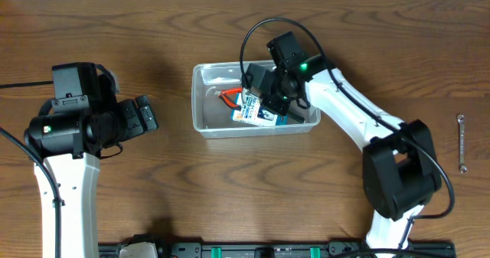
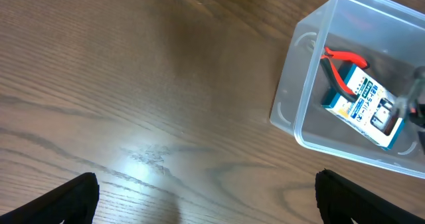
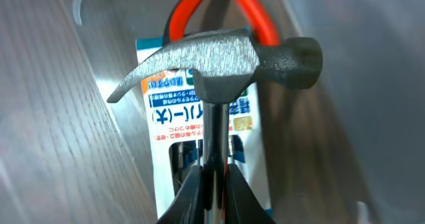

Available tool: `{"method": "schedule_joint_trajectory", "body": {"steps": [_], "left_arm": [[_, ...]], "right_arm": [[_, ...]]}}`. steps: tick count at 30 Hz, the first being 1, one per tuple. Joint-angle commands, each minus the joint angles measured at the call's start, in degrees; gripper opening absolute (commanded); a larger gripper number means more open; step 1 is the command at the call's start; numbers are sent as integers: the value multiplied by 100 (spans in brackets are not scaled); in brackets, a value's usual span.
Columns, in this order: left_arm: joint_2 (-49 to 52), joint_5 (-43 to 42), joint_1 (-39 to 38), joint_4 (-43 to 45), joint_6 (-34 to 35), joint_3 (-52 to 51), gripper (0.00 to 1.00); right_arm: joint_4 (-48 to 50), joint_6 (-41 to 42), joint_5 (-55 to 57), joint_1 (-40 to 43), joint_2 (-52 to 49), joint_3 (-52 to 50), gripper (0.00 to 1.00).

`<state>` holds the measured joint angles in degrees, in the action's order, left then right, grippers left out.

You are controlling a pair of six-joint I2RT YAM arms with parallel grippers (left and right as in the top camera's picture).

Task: Pack container
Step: 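Carry the hammer left and lower it into the container, then release the hammer and move the right gripper back right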

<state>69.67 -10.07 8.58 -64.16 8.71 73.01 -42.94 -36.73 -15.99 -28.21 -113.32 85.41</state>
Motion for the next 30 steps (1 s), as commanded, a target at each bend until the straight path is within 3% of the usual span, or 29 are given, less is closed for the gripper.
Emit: {"method": "schedule_joint_trajectory", "body": {"steps": [1, 5, 7, 11, 14, 20, 23, 29, 30], "left_arm": [[31, 68, 13, -28, -103, 105, 96], [31, 68, 13, -31, -103, 105, 96], [31, 68, 13, -31, -103, 105, 96], [31, 68, 13, -28, -103, 105, 96], [31, 68, 13, -28, -103, 105, 96], [31, 68, 13, -28, -103, 105, 96], [31, 68, 13, -28, -103, 105, 96], [31, 68, 13, -28, -103, 105, 96], [31, 68, 13, -28, -103, 105, 96]], "right_arm": [[4, -107, -146, -37, -26, 4, 22], [39, -105, -138, -26, 20, 4, 58], [2, -103, -138, -26, 101, 7, 68], [-57, -39, -22, -26, 529, 17, 78], [-15, 299, 402, -17, 1080, 24, 72], [98, 2774, 2339, 446, 2323, 28, 71], [-280, 4232, 2610, 1069, 2673, 26, 84], [-1738, 7038, 2553, 2573, 2612, -63, 93], [-1915, 7294, 2457, 2765, 2557, -101, 99]]}}
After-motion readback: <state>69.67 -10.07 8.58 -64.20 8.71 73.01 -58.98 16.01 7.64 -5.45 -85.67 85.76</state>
